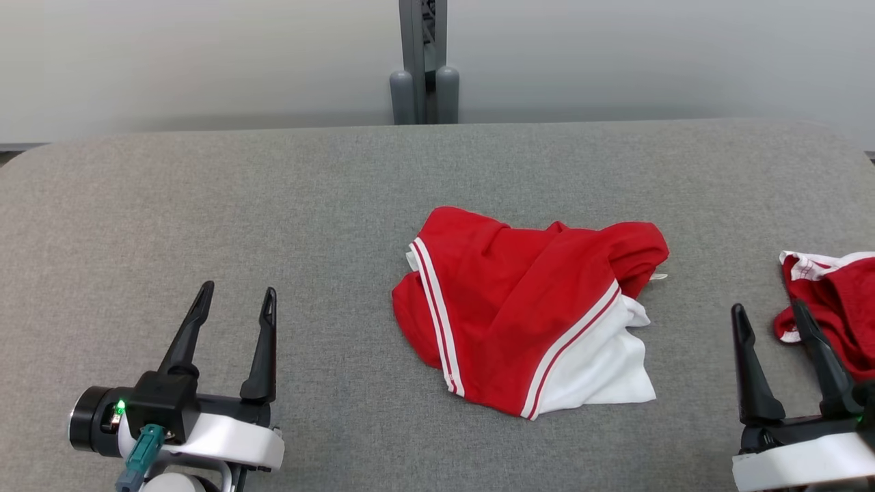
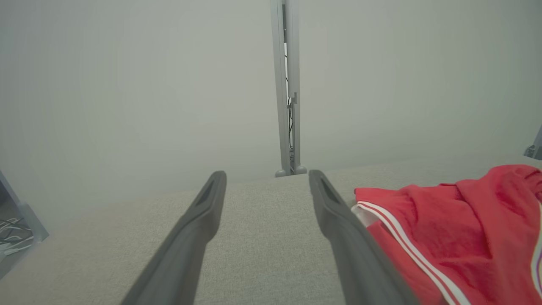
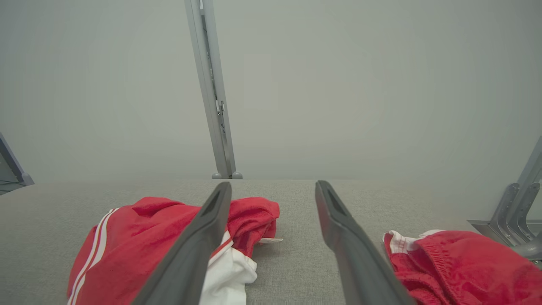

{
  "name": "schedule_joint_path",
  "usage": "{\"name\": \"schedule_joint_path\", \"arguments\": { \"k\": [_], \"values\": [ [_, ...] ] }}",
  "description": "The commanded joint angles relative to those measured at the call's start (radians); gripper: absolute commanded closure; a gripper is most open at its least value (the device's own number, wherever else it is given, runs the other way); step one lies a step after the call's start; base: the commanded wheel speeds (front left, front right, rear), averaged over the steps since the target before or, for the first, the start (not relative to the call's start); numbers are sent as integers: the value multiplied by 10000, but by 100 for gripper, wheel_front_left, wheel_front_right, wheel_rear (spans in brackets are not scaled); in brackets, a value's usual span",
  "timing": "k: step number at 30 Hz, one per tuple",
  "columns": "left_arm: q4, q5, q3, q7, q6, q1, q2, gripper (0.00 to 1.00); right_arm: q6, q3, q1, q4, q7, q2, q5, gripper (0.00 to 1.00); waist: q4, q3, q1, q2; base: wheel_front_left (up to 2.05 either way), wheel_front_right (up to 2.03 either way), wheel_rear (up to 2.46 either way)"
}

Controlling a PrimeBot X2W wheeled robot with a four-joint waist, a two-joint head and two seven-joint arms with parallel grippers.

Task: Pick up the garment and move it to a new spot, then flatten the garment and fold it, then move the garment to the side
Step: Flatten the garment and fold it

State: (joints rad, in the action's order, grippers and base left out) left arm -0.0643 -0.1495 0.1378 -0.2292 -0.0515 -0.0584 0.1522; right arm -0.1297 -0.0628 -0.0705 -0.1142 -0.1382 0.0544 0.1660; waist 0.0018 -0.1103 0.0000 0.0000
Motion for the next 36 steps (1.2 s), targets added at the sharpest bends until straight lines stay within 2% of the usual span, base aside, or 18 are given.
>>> {"name": "schedule_joint_path", "arguments": {
  "k": [1,18,20,23,30,36],
  "values": [
    [20,71,-9,32,-61,43,104,0,-21,-101,-115,-67,105,-14,-25,0,-24,68,0,0,0,0,0],
    [190,115,239,222,-209,50,170,0,-21,-95,-60,-149,185,-26,384,0,46,22,0,0,0,0,0],
    [325,189,480,337,-78,-31,127,0,-21,-105,-2,-141,163,-25,397,0,67,-16,0,0,0,0,0],
    [527,298,1162,667,301,-178,-19,0,-21,-93,48,-105,132,-24,434,0,44,-112,0,0,0,0,0],
    [294,654,3694,1472,1510,-721,-474,0,-21,1,308,45,94,-20,550,0,-407,-574,0,0,0,0,0],
    [-862,523,5507,1830,1813,-1570,-388,0,-21,205,710,263,-101,-13,725,0,-1243,-1156,0,0,0,0,0]
  ]
}}
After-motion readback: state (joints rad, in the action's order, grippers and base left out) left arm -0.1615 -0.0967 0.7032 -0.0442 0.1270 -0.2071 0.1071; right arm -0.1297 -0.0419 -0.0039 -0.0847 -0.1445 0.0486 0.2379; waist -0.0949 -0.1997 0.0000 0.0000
